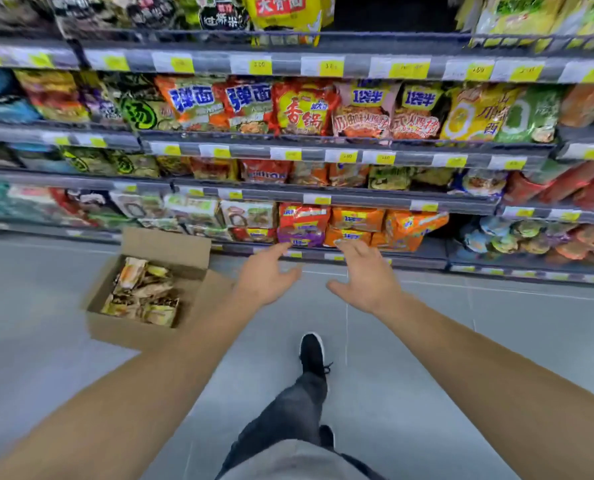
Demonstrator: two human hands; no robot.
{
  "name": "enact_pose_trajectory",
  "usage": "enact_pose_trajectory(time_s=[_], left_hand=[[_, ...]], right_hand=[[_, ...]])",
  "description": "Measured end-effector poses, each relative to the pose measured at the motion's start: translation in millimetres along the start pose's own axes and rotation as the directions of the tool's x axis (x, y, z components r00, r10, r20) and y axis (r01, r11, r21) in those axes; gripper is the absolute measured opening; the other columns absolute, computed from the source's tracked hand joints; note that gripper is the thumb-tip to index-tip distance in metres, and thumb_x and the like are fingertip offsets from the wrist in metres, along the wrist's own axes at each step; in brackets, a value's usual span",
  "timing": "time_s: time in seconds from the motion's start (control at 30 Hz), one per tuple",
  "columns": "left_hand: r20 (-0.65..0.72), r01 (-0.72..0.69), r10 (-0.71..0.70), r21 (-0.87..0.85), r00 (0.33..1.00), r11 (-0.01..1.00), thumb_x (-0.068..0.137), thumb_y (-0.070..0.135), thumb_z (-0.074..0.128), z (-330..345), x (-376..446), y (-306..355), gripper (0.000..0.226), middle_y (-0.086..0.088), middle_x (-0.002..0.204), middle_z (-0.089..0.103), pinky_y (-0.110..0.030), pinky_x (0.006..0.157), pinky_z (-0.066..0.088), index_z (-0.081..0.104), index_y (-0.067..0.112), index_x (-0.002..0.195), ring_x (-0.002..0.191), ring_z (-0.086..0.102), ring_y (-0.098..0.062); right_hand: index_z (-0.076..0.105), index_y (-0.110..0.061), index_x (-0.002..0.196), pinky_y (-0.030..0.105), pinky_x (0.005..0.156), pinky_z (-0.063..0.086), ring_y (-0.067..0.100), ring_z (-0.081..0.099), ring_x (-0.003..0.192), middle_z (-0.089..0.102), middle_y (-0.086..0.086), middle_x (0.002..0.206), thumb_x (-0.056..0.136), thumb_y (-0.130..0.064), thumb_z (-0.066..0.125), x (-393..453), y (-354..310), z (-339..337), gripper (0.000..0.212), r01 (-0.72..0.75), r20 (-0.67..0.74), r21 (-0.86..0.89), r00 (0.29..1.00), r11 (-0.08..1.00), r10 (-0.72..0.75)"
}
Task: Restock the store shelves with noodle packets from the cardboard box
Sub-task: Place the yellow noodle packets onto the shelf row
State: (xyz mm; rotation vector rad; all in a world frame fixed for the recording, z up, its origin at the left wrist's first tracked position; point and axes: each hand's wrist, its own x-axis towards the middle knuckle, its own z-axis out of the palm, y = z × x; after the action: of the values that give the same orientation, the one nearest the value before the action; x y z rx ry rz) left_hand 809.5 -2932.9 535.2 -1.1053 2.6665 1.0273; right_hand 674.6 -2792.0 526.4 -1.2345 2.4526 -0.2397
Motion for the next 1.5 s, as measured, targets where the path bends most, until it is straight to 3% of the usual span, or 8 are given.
enact_pose_trajectory(time_s=[0.17,0.33,0.57,0.73,0.87,1.2,1.37,1.5], left_hand=[[-0.024,0.126,-0.128,-0.070,0.991,0.990,0.090,0.031,0.065,2,-61,-61,0.059,-0.012,0.140,0.052,-0.031,0.101,0.041,0.046,0.016,0.143,0.124,0.053,-0.025],[-0.012,0.227,-0.229,-0.080,0.973,0.971,0.091,0.040,0.060,-9,-115,-133,0.059,-0.009,0.130,0.061,-0.031,0.094,0.045,0.044,0.021,0.144,0.115,0.058,-0.028],[0.032,0.280,-0.279,-0.144,0.960,0.949,0.088,0.031,0.065,-42,-177,-253,0.052,0.000,0.133,0.059,-0.024,0.092,0.044,0.051,0.022,0.138,0.118,0.057,-0.022],[0.058,0.326,-0.320,-0.156,0.945,0.933,0.090,0.033,0.063,-83,-190,-347,0.056,-0.010,0.123,0.063,-0.025,0.087,0.042,0.047,0.019,0.142,0.112,0.058,-0.028],[0.073,0.341,-0.334,-0.166,0.940,0.925,0.091,0.034,0.062,-126,-183,-417,0.057,-0.010,0.123,0.064,-0.027,0.090,0.045,0.046,0.017,0.143,0.109,0.059,-0.026],[0.065,0.424,-0.419,-0.177,0.906,0.888,0.092,0.033,0.060,-200,-100,-525,0.057,-0.008,0.138,0.055,-0.026,0.097,0.040,0.043,0.020,0.145,0.128,0.049,-0.024],[0.065,0.490,-0.489,-0.225,0.870,0.842,0.089,0.035,0.062,-236,-25,-575,0.057,-0.001,0.134,0.058,-0.024,0.093,0.042,0.045,0.024,0.143,0.115,0.057,-0.020],[0.101,0.558,-0.550,-0.227,0.829,0.798,0.089,0.035,0.062,-249,31,-620,0.054,-0.008,0.118,0.066,-0.026,0.088,0.047,0.049,0.024,0.140,0.106,0.062,-0.023]], right_hand=[[0.034,-0.012,0.146,0.041,0.108,0.036,0.031,0.038,0.132,0.039,0.008,0.146,0.085,-0.051,0.059,-27,-54,46,0.076,0.055,0.102,-0.014,0.993,0.998,-0.053],[0.035,-0.017,0.146,0.039,0.108,0.035,0.029,0.037,0.132,0.040,0.006,0.145,0.086,-0.050,0.058,-36,-120,81,0.072,0.153,0.178,-0.029,0.973,0.988,-0.146],[0.035,-0.017,0.145,0.037,0.107,0.034,0.028,0.038,0.130,0.041,0.004,0.144,0.087,-0.049,0.055,-27,-229,139,0.069,0.209,0.273,-0.071,0.944,0.975,-0.183],[0.036,-0.017,0.145,0.036,0.105,0.036,0.028,0.039,0.129,0.040,0.004,0.143,0.089,-0.048,0.055,-15,-326,187,0.066,0.205,0.317,-0.057,0.932,0.977,-0.177],[0.036,-0.017,0.145,0.037,0.107,0.035,0.028,0.038,0.130,0.039,0.004,0.144,0.090,-0.046,0.054,1,-388,218,0.065,0.152,0.377,-0.067,0.919,0.986,-0.116],[0.039,-0.016,0.142,0.040,0.103,0.041,0.029,0.041,0.128,0.041,0.005,0.143,0.089,-0.047,0.055,96,-458,263,0.064,0.059,0.426,-0.061,0.904,0.996,-0.028],[0.044,-0.014,0.136,0.041,0.101,0.042,0.031,0.044,0.125,0.045,0.008,0.135,0.088,-0.043,0.057,190,-485,293,0.057,0.040,0.460,-0.037,0.888,0.999,-0.018],[0.046,-0.012,0.131,0.041,0.098,0.045,0.031,0.046,0.124,0.049,0.009,0.130,0.088,-0.041,0.057,257,-513,325,0.053,0.021,0.504,-0.007,0.864,1.000,-0.015]])
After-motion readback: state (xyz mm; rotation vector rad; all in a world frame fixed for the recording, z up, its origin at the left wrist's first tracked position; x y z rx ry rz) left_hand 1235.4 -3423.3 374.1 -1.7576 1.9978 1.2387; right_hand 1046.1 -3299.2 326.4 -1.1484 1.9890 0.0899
